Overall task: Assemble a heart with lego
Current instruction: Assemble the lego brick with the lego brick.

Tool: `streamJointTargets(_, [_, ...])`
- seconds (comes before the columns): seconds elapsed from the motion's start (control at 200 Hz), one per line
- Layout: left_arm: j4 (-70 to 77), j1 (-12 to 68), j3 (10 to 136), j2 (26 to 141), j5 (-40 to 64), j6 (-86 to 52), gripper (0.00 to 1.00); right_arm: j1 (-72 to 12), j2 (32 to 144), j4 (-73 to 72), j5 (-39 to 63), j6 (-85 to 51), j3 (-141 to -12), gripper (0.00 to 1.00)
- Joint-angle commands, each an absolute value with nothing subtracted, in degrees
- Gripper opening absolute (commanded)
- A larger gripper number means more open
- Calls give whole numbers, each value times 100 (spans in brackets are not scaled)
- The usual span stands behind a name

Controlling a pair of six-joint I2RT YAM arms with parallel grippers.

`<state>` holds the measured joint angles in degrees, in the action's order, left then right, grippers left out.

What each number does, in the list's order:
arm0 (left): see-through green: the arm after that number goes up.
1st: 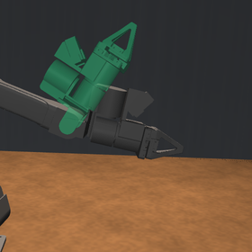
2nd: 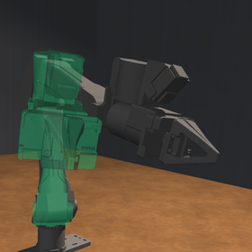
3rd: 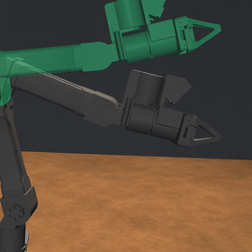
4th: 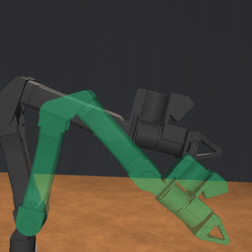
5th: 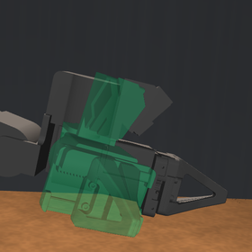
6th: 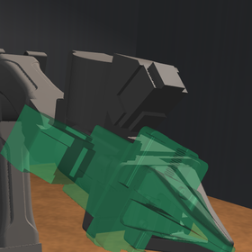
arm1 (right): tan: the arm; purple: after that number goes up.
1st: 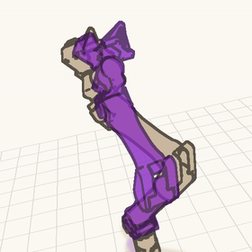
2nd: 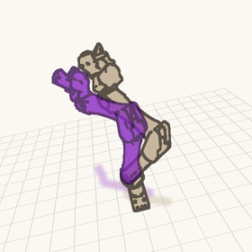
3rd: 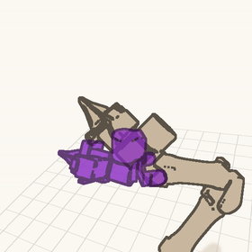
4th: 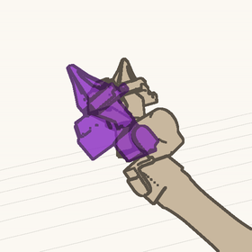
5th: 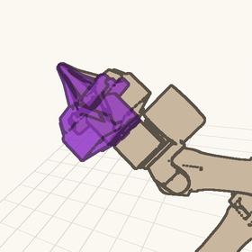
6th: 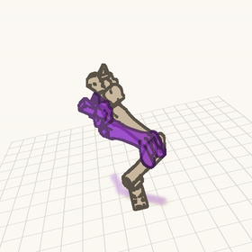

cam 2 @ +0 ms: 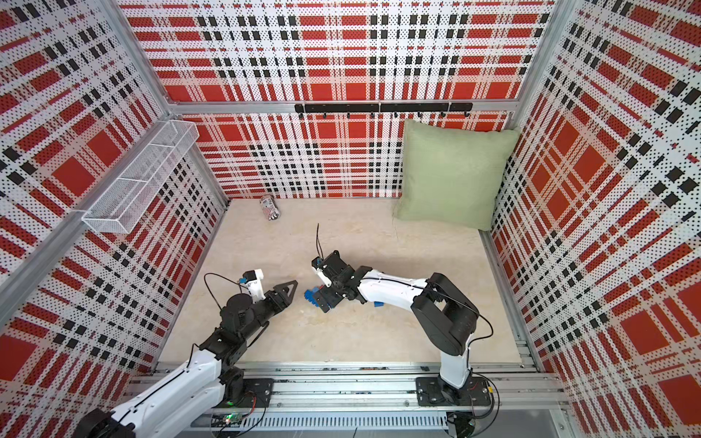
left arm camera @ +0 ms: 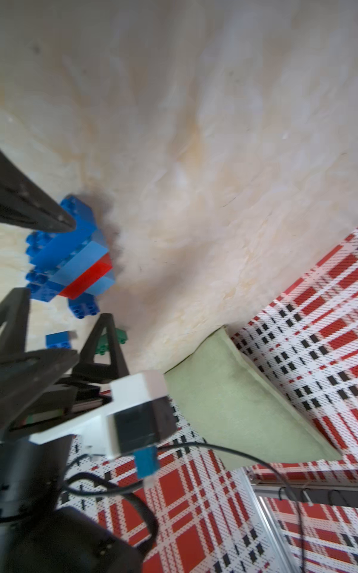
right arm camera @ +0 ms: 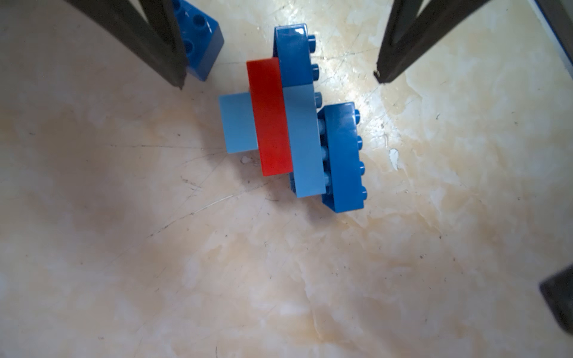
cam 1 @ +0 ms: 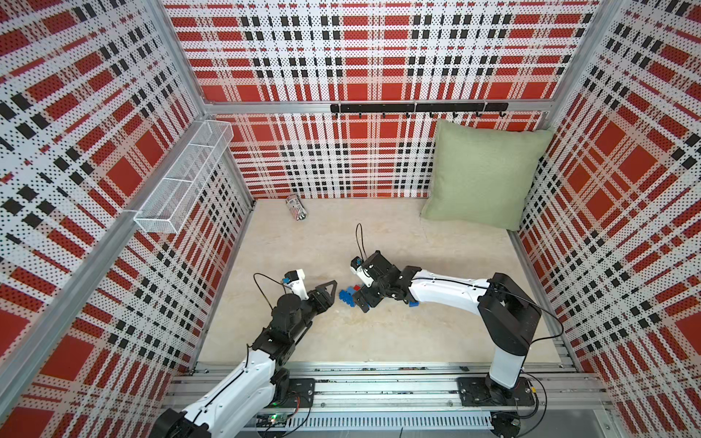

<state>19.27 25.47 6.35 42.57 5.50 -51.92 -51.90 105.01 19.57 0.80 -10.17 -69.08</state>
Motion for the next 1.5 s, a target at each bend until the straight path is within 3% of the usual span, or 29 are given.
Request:
streamJointTargets(0.0, [2055, 2982, 327, 4177, 176, -5724, 65, -5168, 10600, 1929, 1, -984, -6784, 97])
streamJointTargets(0.165, [3253, 3175, -104, 4669, 301, -6256, 64, -5159, 10785, 1822, 41, -812, -6743, 87])
streamJointTargets(0.391, [4339, 3549, 10, 5807, 126, -6262, 64, -5159, 10967, 1730, 175, -724, -6765, 74])
streamJointTargets(0.551, [4961, 3585, 197, 6719, 270, -6281, 63, -5155, 10958, 1680, 216, -690, -6724, 69])
streamJointTargets(0.711, [5517, 3603, 322, 7367, 327, -6343, 61, -5159, 10976, 1720, 250, -622, -6749, 57])
streamJointTargets(1.122, [6047, 3666, 572, 8077, 475, -6422, 59, -5181, 10874, 1628, 586, -640, -6637, 51])
streamJointTargets(1.493, [5790, 3819, 460, 7592, 217, -6380, 58, -5180, 10705, 1598, 325, -765, -6513, 60])
